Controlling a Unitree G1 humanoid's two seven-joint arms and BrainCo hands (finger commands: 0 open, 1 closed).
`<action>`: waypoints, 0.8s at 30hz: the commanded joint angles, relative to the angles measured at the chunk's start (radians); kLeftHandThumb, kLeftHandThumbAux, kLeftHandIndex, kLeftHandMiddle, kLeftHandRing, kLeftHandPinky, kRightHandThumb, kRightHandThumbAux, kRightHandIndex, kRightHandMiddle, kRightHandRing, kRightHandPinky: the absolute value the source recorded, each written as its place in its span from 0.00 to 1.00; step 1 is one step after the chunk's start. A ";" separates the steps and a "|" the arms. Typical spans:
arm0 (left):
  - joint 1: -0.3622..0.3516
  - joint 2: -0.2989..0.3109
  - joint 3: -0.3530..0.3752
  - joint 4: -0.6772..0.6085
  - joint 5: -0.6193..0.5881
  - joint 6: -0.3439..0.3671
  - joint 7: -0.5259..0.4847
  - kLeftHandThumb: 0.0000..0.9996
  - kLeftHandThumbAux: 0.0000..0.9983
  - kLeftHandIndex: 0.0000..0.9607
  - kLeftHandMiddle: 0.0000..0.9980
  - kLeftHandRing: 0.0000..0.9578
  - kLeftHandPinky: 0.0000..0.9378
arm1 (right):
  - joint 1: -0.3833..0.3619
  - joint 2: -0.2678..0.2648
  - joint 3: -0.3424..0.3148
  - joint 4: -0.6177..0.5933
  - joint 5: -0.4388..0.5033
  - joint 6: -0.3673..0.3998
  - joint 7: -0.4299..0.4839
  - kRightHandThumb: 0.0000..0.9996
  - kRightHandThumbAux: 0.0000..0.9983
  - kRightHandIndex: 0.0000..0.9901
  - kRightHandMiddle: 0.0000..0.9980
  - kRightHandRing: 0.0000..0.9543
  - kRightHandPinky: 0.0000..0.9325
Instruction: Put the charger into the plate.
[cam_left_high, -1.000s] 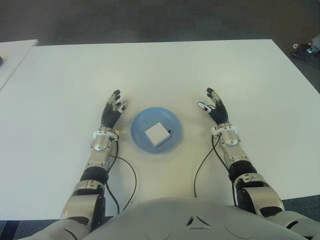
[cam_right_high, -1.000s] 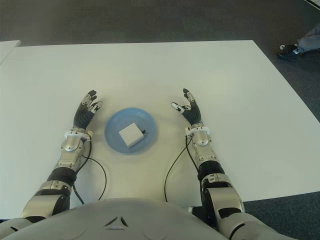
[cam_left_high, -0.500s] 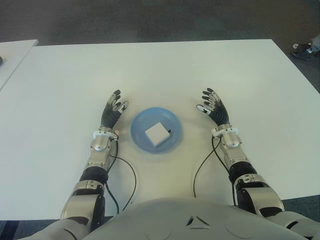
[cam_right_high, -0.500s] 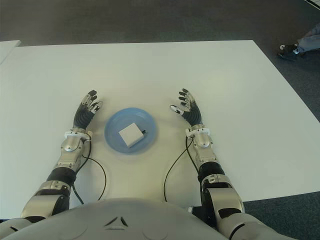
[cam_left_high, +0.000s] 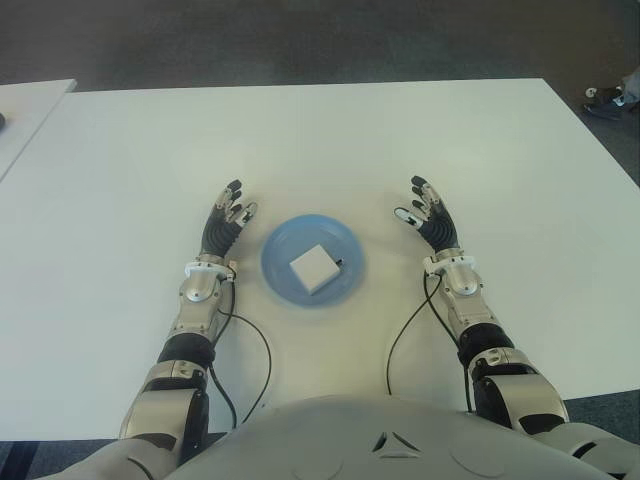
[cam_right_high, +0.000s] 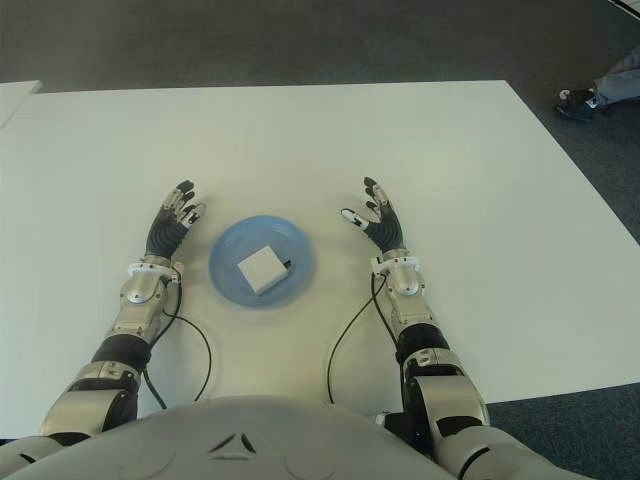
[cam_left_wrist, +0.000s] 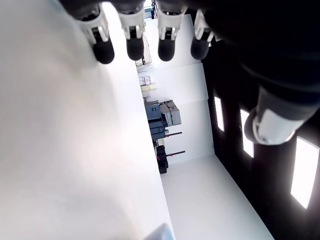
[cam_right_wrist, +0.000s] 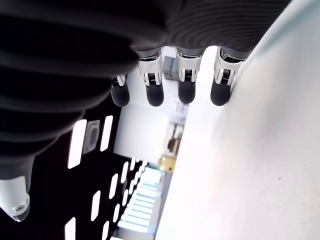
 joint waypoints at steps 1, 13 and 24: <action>0.022 -0.003 -0.008 0.026 -0.005 0.039 -0.024 0.03 0.52 0.00 0.00 0.00 0.01 | 0.072 0.026 0.003 0.064 0.009 0.082 0.019 0.11 0.53 0.00 0.00 0.00 0.07; 0.019 -0.002 -0.007 0.029 -0.016 0.042 -0.038 0.04 0.52 0.00 0.00 0.00 0.01 | 0.076 0.039 -0.017 0.041 0.053 0.130 0.065 0.09 0.55 0.00 0.00 0.00 0.05; 0.021 0.003 -0.009 0.028 -0.014 0.044 -0.043 0.05 0.52 0.00 0.00 0.00 0.01 | 0.082 0.043 -0.021 0.027 0.062 0.141 0.068 0.06 0.53 0.00 0.00 0.00 0.04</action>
